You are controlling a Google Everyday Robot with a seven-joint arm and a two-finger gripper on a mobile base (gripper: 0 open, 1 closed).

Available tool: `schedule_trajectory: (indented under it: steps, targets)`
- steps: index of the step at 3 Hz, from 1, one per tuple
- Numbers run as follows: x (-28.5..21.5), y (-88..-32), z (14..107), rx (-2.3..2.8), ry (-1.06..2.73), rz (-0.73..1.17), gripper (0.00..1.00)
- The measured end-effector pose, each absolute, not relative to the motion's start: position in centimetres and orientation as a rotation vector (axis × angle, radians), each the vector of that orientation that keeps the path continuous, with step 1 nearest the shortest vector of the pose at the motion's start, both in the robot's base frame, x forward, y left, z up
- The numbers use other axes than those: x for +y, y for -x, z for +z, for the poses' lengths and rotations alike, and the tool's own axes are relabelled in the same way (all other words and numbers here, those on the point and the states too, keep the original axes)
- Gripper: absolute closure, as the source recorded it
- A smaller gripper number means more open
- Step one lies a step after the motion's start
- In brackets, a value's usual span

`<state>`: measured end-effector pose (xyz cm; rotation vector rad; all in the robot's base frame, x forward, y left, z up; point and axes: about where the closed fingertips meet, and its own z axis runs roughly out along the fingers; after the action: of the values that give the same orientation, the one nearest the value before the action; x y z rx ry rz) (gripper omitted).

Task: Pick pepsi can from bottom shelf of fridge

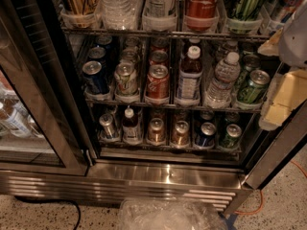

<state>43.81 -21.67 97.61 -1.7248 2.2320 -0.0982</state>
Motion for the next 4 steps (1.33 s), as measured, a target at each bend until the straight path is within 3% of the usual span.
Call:
schedule_trajectory:
  steps: [2,4]
  targets:
    - [-21.2,-43.8,96.4,2.274,1.659,-0.061,0.00]
    - [-17.8,-40.9,90.1,2.471,1.134,0.223,0.00]
